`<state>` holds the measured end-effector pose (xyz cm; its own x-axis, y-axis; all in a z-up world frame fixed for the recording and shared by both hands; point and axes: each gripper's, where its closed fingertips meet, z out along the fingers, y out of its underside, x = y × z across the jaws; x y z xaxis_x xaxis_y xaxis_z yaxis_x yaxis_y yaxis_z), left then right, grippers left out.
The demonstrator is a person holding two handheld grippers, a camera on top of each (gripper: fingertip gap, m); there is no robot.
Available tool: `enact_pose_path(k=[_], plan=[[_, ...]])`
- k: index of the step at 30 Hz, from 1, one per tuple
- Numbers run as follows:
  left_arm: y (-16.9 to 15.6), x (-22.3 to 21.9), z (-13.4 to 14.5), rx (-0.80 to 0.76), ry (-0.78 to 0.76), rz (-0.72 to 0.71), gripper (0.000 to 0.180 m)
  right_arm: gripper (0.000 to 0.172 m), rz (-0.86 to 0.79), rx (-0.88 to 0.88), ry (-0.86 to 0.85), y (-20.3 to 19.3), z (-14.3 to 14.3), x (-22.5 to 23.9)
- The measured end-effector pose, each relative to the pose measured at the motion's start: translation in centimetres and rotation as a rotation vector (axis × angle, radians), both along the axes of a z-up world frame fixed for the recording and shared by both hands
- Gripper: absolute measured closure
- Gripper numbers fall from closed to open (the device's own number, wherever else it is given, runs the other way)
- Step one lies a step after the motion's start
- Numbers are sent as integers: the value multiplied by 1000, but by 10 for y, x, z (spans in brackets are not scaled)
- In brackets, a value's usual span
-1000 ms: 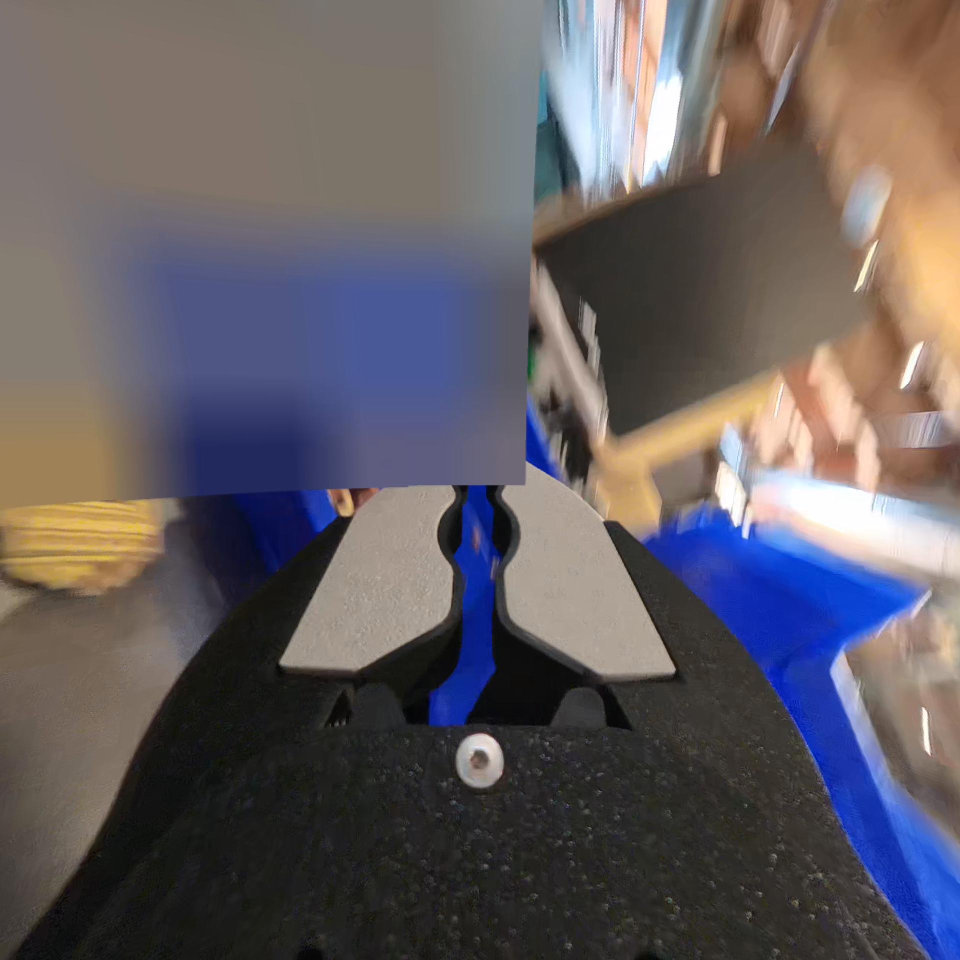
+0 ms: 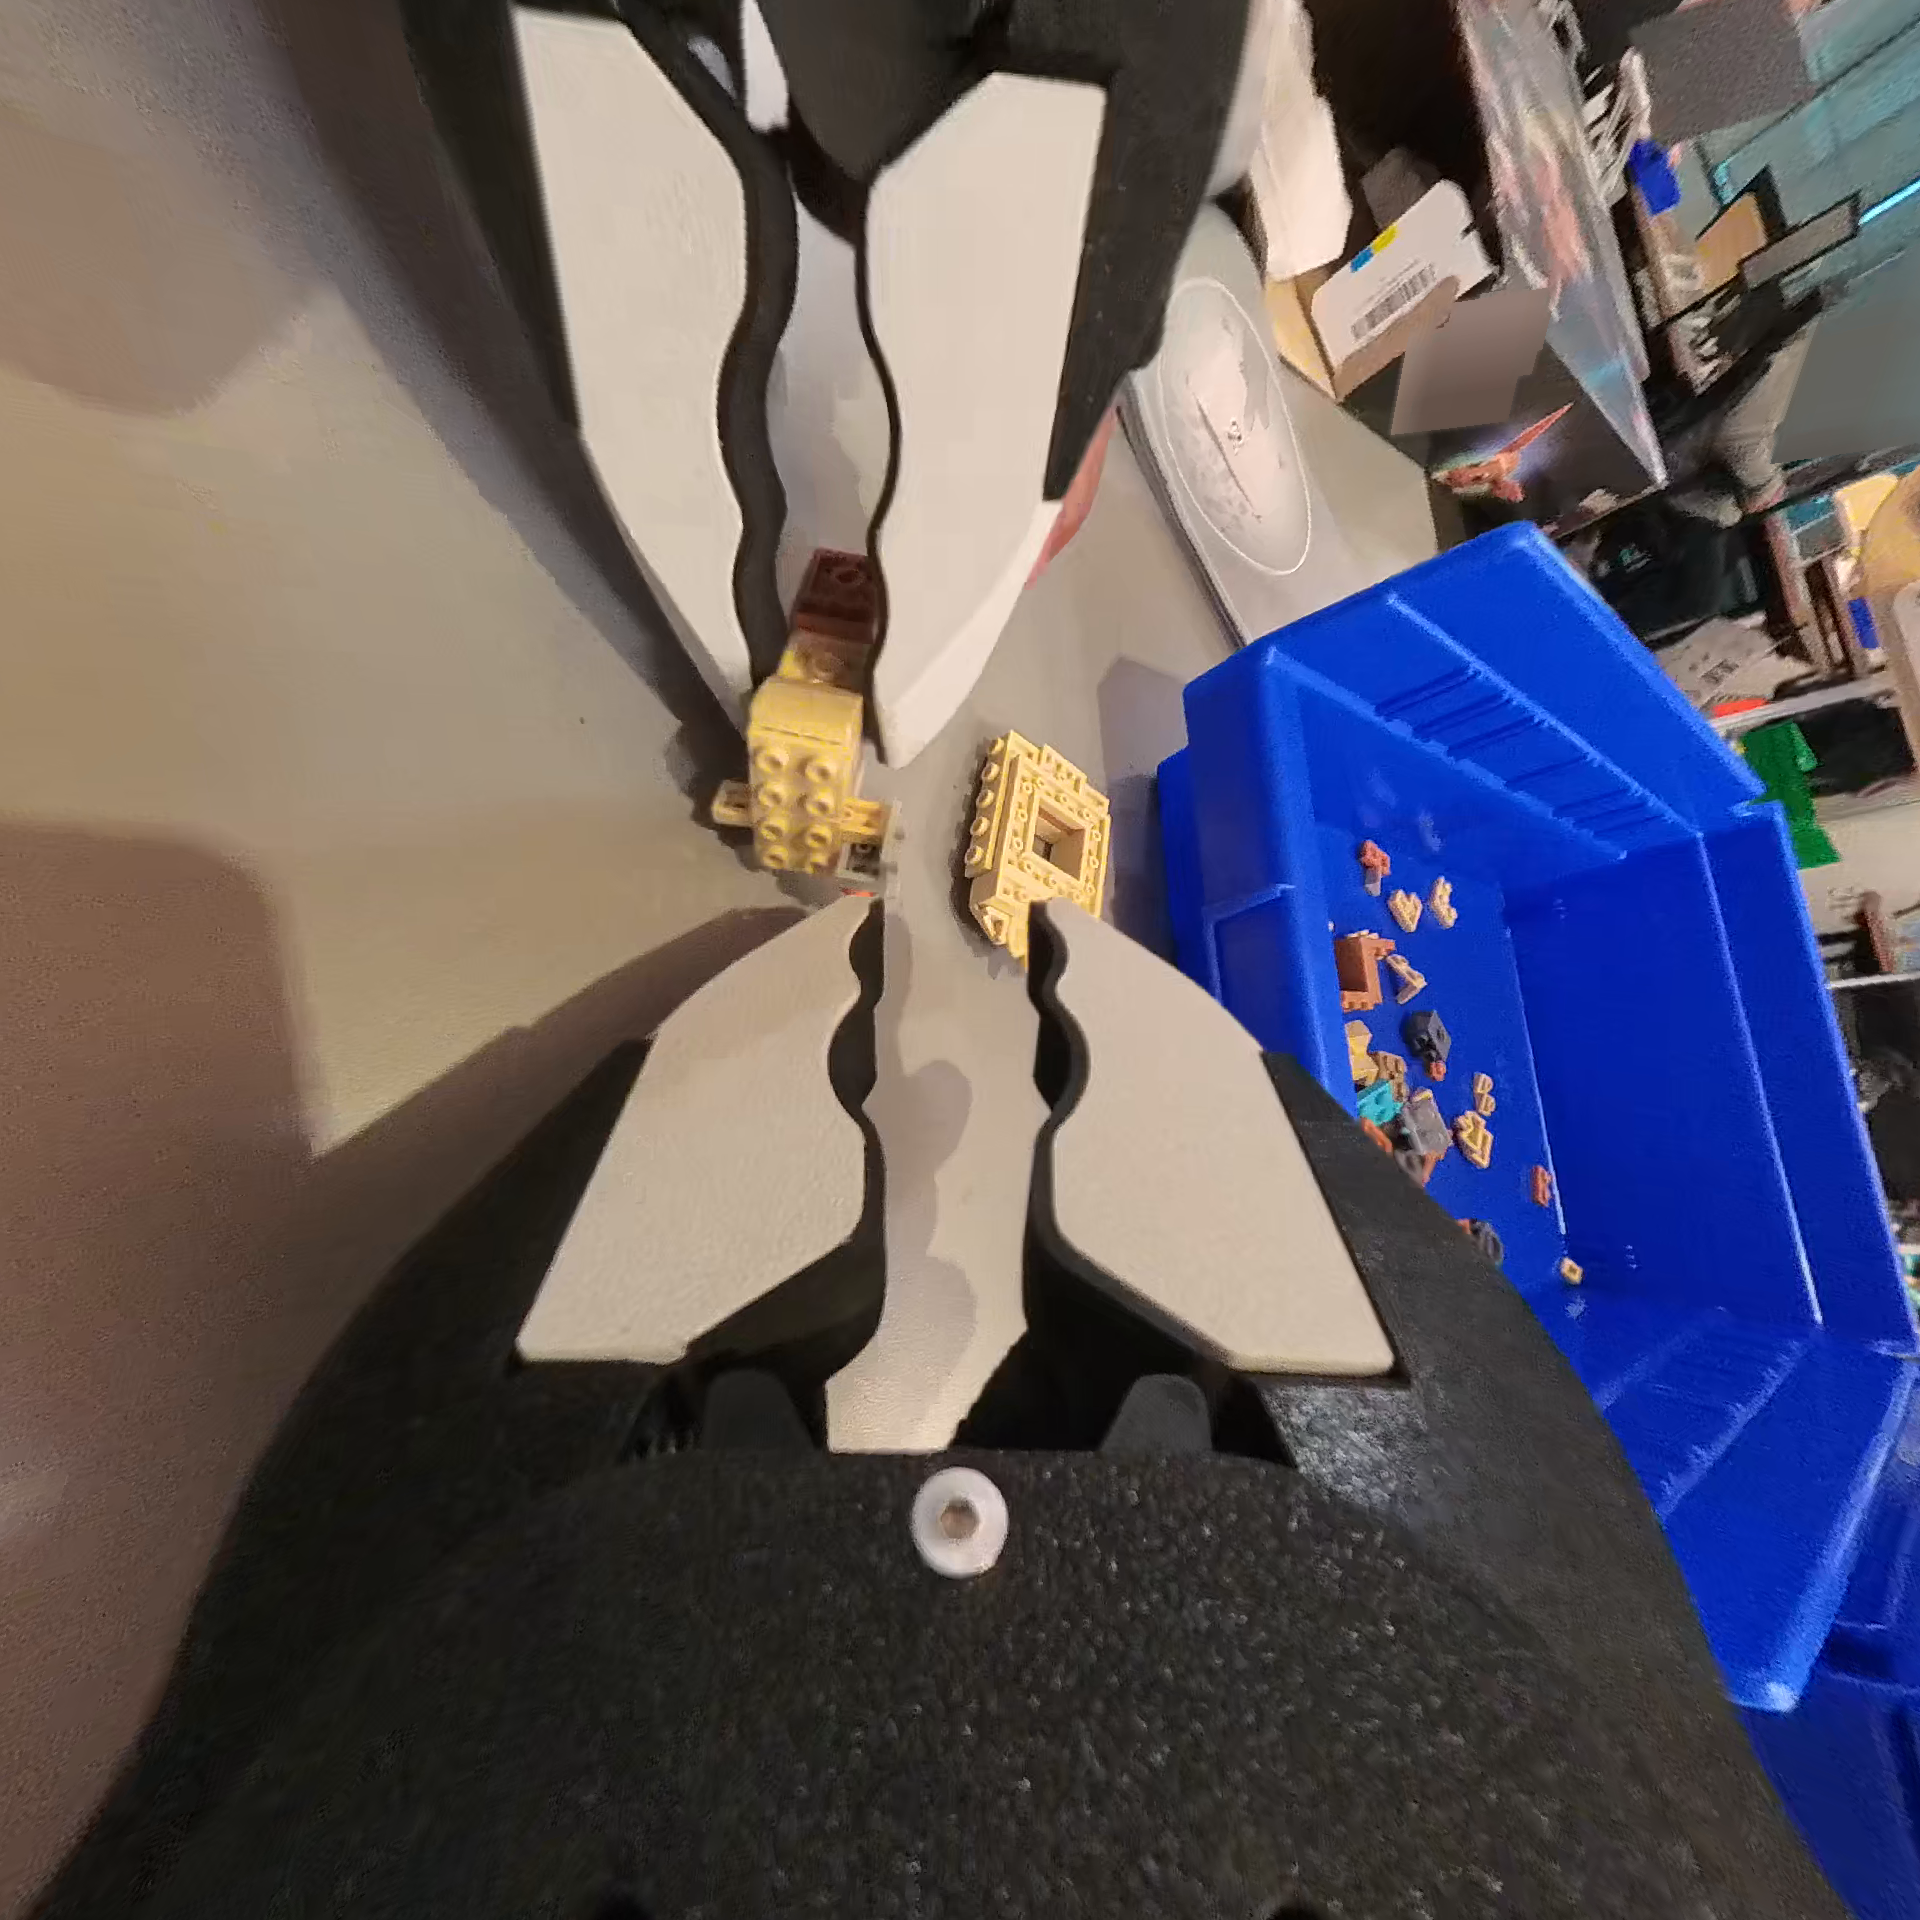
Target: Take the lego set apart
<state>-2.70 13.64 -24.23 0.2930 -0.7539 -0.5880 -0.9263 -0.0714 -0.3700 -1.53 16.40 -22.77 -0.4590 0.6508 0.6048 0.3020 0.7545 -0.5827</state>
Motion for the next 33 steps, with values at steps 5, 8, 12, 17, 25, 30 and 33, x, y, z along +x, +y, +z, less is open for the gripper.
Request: enact_pose_path(k=[5,8,12,17,25,30,33], plan=[[3,2,17,333,64,-136,161,144,66,60,140,-5,13,8],[5,0,22,436,140,-153,161,144,101,134,199,-12,16,10],[6,7,21,473,184,-192,161,144,114,216,233,-15,19,7],[4,13,18,478,208,-230,161,145,157,261,210,-19,14,9],[-1,23,7,496,361,-327,161,154,223,265,69,-28,-5,21],[-1,24,7,496,372,-329,161,154,190,60,-7,-28,-5,23],[0,24,7,496,377,-324,161,155,161,-87,-50,-26,-6,22]])
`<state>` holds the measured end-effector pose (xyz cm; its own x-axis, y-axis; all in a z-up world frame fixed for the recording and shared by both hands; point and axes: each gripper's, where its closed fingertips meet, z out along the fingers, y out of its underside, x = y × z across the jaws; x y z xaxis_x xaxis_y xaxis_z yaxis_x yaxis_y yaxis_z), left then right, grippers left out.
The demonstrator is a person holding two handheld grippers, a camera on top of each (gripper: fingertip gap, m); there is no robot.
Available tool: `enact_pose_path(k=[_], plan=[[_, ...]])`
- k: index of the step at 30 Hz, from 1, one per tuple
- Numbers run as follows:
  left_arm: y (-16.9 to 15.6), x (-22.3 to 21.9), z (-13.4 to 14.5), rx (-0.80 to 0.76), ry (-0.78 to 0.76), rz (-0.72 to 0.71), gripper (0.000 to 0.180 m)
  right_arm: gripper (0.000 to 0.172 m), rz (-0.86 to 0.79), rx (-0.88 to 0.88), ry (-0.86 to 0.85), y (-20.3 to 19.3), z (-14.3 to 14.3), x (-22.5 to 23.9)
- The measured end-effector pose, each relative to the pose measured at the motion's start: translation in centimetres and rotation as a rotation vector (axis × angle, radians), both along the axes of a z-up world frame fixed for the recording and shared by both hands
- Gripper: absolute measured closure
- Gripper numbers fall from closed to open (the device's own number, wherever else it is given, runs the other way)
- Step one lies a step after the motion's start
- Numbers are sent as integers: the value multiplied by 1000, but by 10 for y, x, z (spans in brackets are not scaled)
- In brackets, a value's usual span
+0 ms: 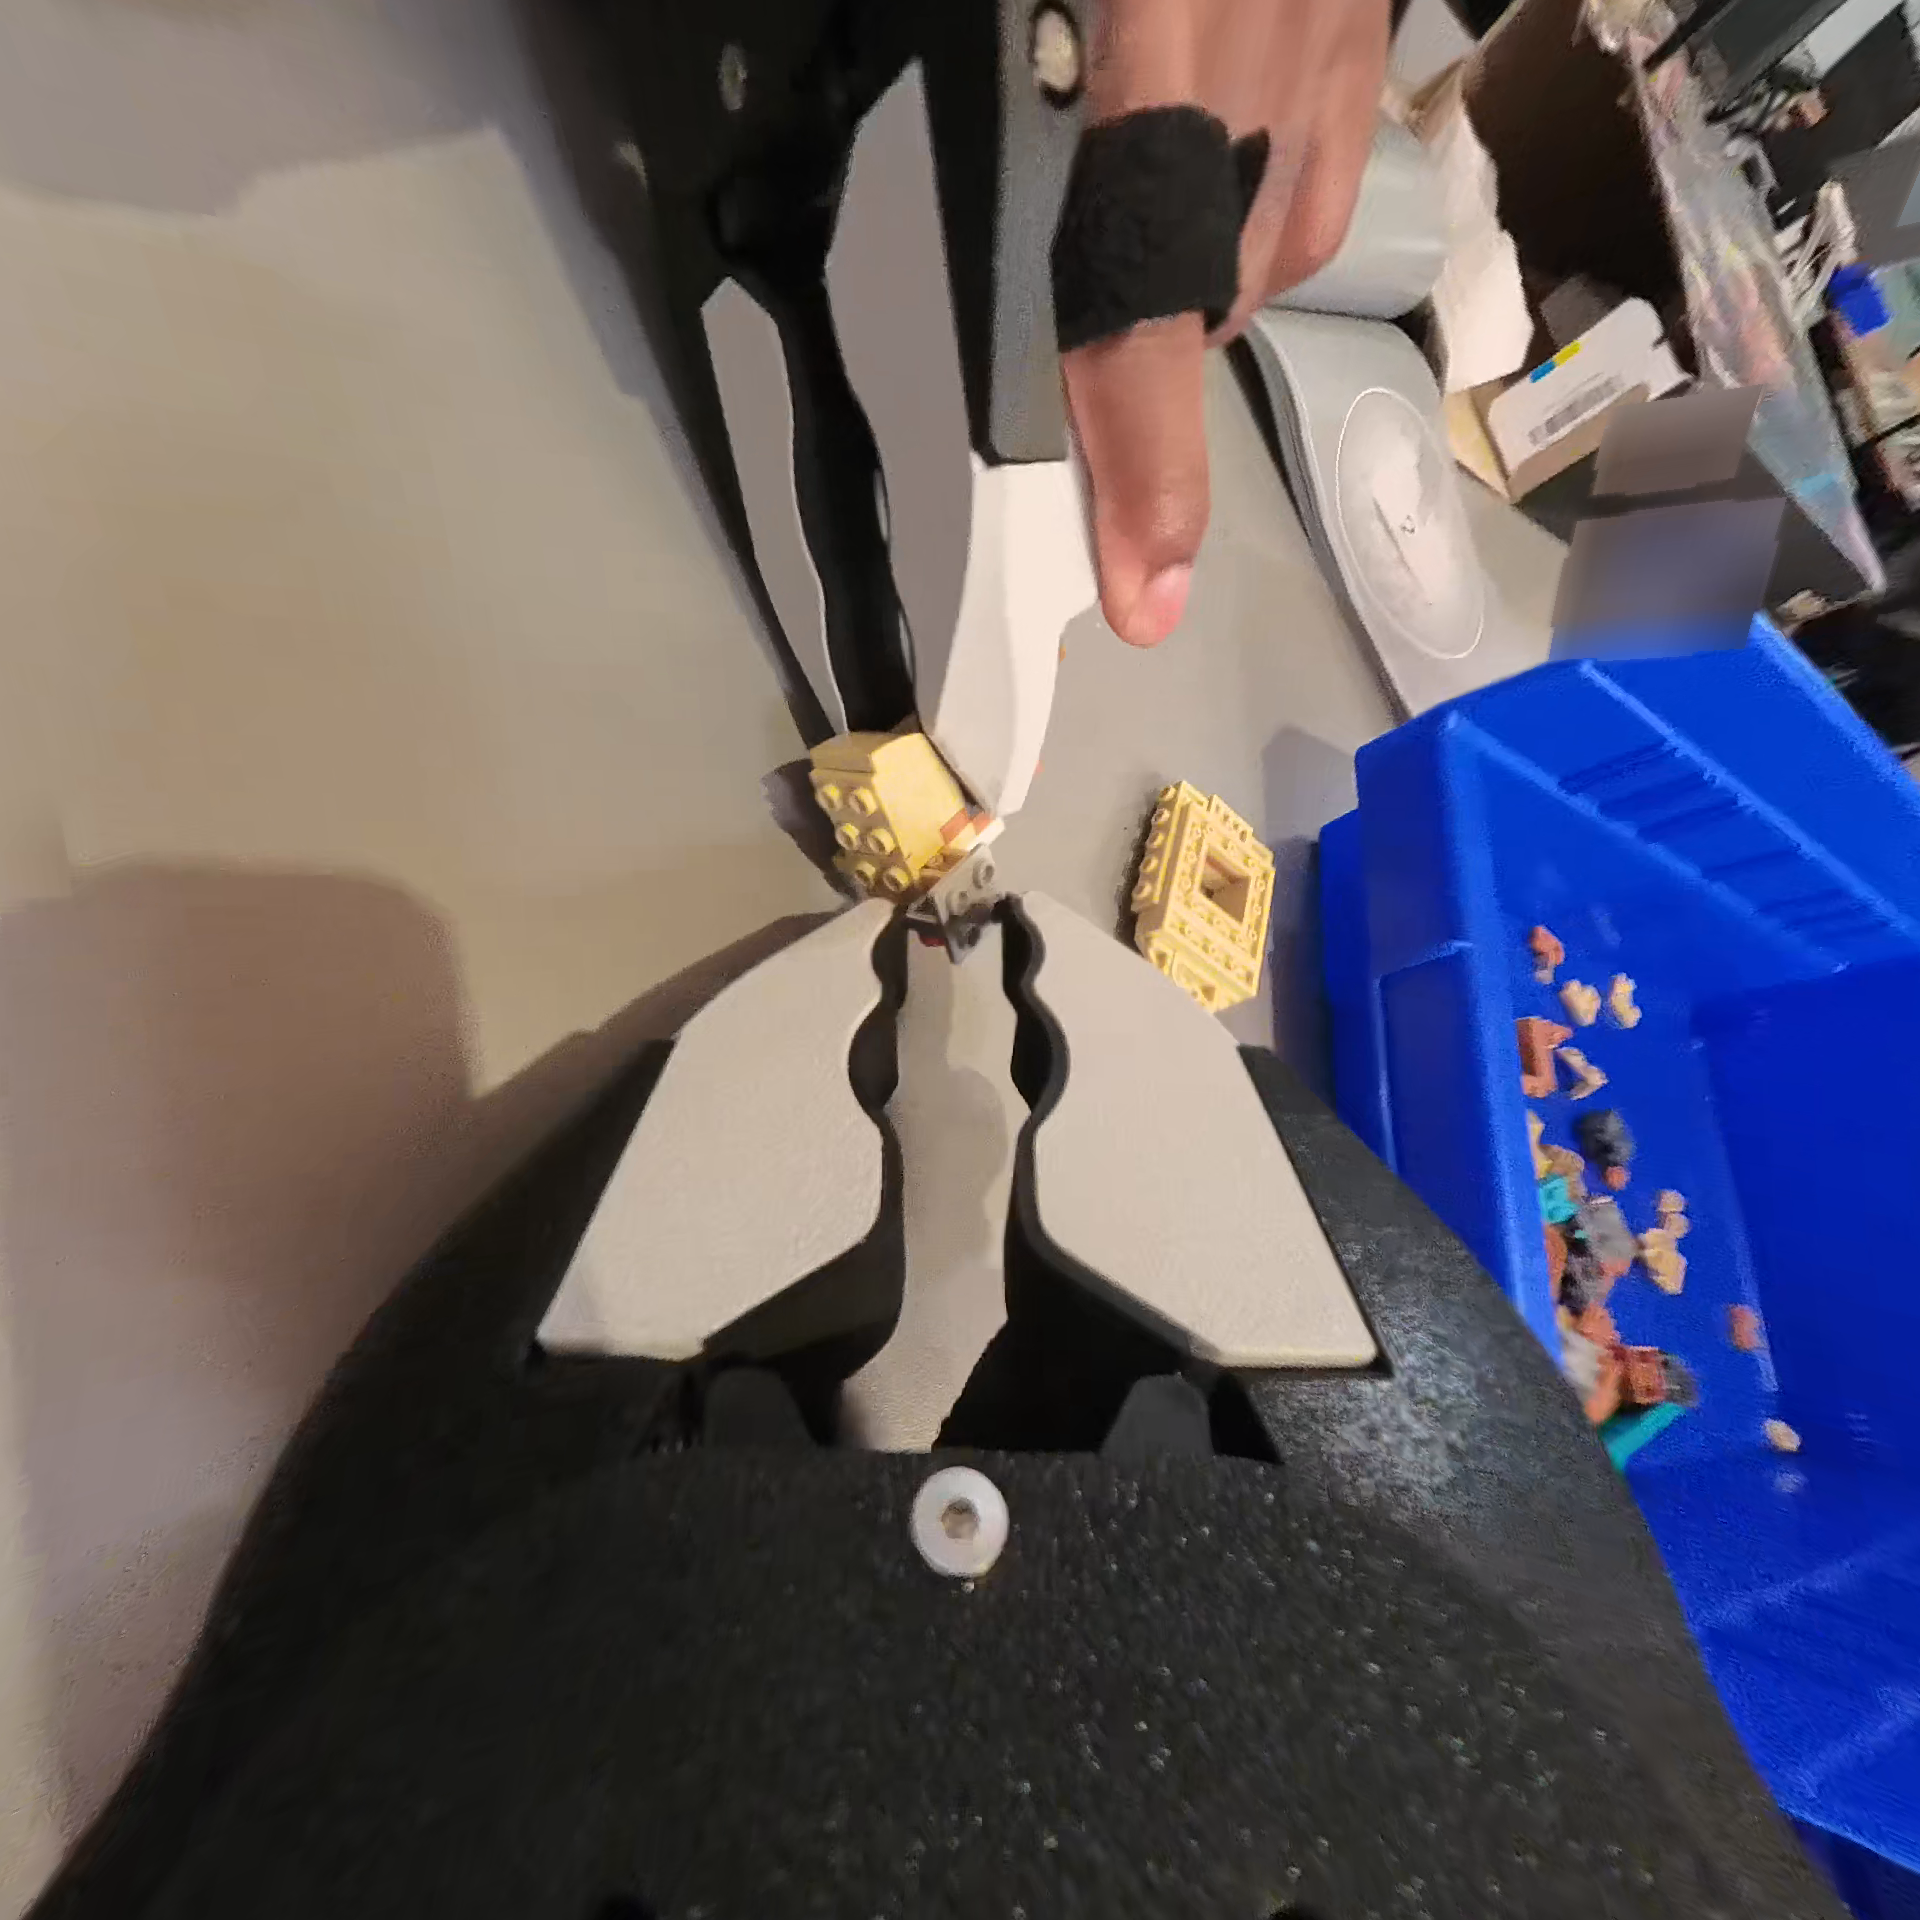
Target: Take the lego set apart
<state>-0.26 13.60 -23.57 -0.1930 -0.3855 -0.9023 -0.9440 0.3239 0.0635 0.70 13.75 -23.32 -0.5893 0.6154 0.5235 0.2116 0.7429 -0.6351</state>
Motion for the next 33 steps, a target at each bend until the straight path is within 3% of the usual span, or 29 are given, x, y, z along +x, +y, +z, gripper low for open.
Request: enact_pose_path(k=[6,11,17,23,26,30,33], plan=[[0,1,0,1,-4,1,161,155,-21,-182,-74,2,0,0],[1,3,-1,1,-3,3,161,158,-48,-73,-31,11,-2,-5],[0,3,-1,-5,-2,8,161,158,-53,-112,-42,10,-3,-5],[-1,4,-3,-43,-53,-3,161,148,19,207,104,10,-3,-5],[-5,7,-2,-91,-130,-33,161,142,34,132,74,7,-2,-2],[-9,11,-3,-89,-111,-75,161,141,93,23,20,-4,-2,5],[-10,14,-3,-87,-108,-95,161,151,110,12,-24,-9,-6,6]])
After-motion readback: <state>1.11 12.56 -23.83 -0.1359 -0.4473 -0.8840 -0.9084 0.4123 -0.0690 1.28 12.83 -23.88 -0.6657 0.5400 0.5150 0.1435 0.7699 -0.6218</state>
